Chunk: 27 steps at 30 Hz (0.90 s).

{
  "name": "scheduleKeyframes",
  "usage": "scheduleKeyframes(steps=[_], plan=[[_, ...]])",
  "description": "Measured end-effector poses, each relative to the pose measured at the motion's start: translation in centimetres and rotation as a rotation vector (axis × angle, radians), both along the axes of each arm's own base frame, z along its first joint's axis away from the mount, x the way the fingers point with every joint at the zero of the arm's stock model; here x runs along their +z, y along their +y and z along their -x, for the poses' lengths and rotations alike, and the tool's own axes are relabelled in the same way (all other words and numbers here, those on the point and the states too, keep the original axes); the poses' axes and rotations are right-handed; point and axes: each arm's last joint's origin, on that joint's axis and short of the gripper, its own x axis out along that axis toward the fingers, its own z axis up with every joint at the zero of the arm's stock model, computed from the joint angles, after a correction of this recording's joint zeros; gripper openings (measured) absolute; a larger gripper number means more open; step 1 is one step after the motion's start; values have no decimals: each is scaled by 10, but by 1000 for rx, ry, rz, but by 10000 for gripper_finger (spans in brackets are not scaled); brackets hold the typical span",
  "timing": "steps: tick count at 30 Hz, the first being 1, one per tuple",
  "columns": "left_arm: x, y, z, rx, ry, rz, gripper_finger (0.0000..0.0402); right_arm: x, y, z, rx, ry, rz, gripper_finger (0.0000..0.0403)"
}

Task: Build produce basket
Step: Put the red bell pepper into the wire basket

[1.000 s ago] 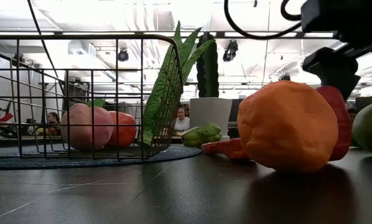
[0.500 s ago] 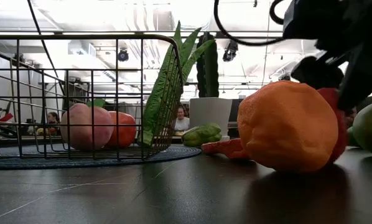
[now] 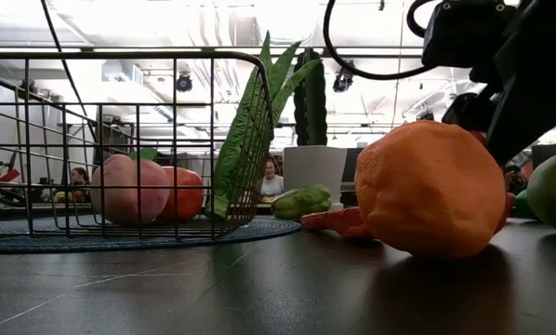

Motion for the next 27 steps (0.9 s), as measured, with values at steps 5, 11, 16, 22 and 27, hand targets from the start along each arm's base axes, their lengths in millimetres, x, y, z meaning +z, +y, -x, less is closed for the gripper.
scheduleKeyframes(steps=[5,11,16,22,27], plan=[[0,0,0,0,0,0,295,0,0,0,1,-2,0,260],[0,0,0,0,0,0,295,0,0,0,61,-1,33,248],[0,0,0,1,-1,3,295,9,-3,5,95,-6,49,248],[-10,-1,-1,-5,-3,7,295,42,-16,25,85,-68,105,248],[-22,-5,-7,-63,-48,23,295,75,-25,38,117,-237,114,248]])
